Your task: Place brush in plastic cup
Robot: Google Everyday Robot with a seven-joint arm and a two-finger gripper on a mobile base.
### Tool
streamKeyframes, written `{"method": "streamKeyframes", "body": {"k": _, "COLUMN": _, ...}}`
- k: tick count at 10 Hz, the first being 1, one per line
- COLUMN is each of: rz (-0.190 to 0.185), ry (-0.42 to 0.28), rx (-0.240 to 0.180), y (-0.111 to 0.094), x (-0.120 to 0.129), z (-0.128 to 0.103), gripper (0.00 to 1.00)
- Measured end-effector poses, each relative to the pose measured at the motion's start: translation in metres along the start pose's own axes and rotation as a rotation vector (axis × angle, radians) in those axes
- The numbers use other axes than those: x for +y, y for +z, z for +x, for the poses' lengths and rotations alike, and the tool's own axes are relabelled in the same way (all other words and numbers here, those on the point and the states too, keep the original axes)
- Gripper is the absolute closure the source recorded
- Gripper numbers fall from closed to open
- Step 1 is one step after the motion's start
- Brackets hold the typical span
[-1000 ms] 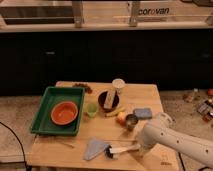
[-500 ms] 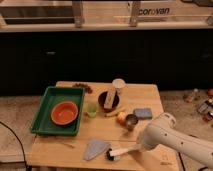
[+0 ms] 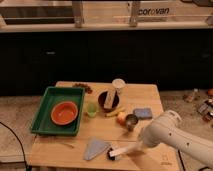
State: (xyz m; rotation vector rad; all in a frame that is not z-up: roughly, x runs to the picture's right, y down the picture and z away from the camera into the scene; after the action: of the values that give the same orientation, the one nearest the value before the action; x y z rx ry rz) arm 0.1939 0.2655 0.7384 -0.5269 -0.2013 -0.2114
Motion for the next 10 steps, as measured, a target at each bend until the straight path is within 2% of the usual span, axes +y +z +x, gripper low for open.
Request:
{"method": "streamKeyframes", "body": {"k": 3, "rz": 0.027, "ry": -0.022, "rx": -0.002, "y": -0.012, "x": -0.006, "z": -0.002, "gripper": 0.99}}
{"method": "streamKeyframes", "body": {"k": 4, "rz": 0.04, "ry": -0.033, "rx": -0.003, "y": -0.023, "x": -0.01, "z": -0.003, "gripper": 0.99}}
{"method": "streamKeyframes", "body": {"k": 5, "rz": 0.052, "ry": -0.046, "rx": -0.003, "y": -0.032, "x": -0.013, "z": -0.004, "gripper": 0.93}}
{"method": "streamKeyframes", "body": {"k": 6, "rz": 0.056, "ry": -0.056, "rx": -0.004, "y": -0.034, "x": -0.015, "z": -0.004, "gripper": 0.88}}
{"method": "streamKeyframes", "body": {"k": 7, "rz": 0.061, "ry": -0.068, "rx": -0.005, "y": -0.037, "x": -0.018, "z": -0.006, "gripper": 0.87}}
{"method": "streamKeyframes", "body": {"k": 10, "rz": 0.063, "ry": -0.1, "rx": -0.01, "y": -0.049, "x": -0.029, "z": -0.011, "gripper": 0.9}}
